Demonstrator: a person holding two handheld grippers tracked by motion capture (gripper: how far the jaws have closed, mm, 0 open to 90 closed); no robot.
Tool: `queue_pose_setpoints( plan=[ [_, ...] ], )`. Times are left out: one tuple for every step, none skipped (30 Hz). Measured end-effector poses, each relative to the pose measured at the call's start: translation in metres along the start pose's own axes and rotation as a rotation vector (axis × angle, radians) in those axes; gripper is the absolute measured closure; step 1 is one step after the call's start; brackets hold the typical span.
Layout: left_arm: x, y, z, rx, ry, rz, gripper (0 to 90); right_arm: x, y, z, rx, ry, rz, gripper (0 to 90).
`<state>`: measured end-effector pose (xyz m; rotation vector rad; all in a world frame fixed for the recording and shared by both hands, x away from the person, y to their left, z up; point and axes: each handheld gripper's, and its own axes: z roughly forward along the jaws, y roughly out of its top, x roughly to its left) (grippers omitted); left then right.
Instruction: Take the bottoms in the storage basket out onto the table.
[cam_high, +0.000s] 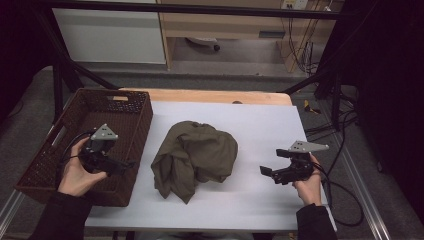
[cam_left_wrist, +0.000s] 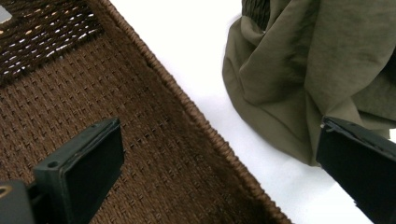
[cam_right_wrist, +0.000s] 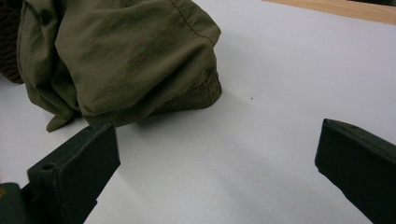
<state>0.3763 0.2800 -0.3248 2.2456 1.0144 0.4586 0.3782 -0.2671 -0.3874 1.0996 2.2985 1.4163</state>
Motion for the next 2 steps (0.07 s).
queue_pose_setpoints(
  plan=[
    [0.0005, -0.0008, -0.0004, 0.000, 0.000, -0.001, 0.8, 0.0000, 0.0000, 0.0001, -0.003, 0.001, 0.001, 0.5],
    [0.0005, -0.0008, -0.0004, 0.000, 0.000, -0.001, 0.8, -0.0001, 0.0001, 0.0001, -0.003, 0.001, 0.001, 0.5]
  ],
)
